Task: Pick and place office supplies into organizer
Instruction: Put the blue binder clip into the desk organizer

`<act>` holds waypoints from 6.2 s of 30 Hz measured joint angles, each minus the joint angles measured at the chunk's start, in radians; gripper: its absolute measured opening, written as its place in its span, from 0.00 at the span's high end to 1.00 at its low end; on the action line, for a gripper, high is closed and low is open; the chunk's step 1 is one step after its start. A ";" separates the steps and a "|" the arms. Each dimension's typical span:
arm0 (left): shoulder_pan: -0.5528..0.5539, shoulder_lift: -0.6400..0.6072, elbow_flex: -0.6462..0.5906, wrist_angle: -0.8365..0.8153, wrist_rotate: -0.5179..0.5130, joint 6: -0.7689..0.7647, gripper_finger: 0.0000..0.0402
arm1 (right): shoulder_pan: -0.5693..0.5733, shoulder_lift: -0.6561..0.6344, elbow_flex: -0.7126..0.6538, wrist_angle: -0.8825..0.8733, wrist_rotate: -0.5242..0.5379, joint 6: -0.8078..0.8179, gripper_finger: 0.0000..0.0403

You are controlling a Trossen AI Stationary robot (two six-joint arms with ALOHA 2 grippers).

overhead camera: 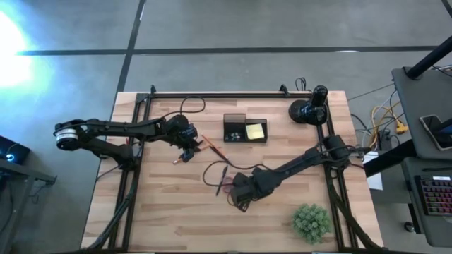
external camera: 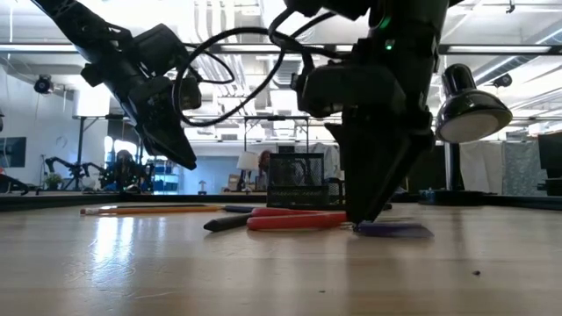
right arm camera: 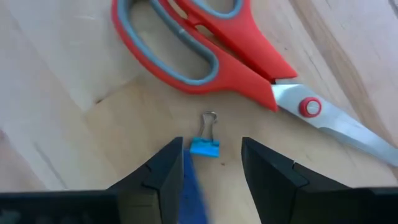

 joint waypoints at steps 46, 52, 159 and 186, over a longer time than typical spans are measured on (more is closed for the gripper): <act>0.000 0.000 0.000 0.000 0.003 -0.001 0.68 | -0.400 -0.133 0.036 -0.034 0.128 -0.057 0.87; 0.000 0.000 0.000 -0.010 0.003 -0.007 0.68 | -0.533 -0.058 0.047 0.020 0.021 -0.185 0.87; 0.000 0.000 -0.004 0.003 -0.037 -0.006 0.68 | -0.488 -0.079 0.151 -0.155 0.560 -0.832 0.50; 0.000 0.000 -0.004 0.044 -0.050 -0.008 0.68 | -0.538 -0.028 0.141 -0.034 0.395 -1.160 0.50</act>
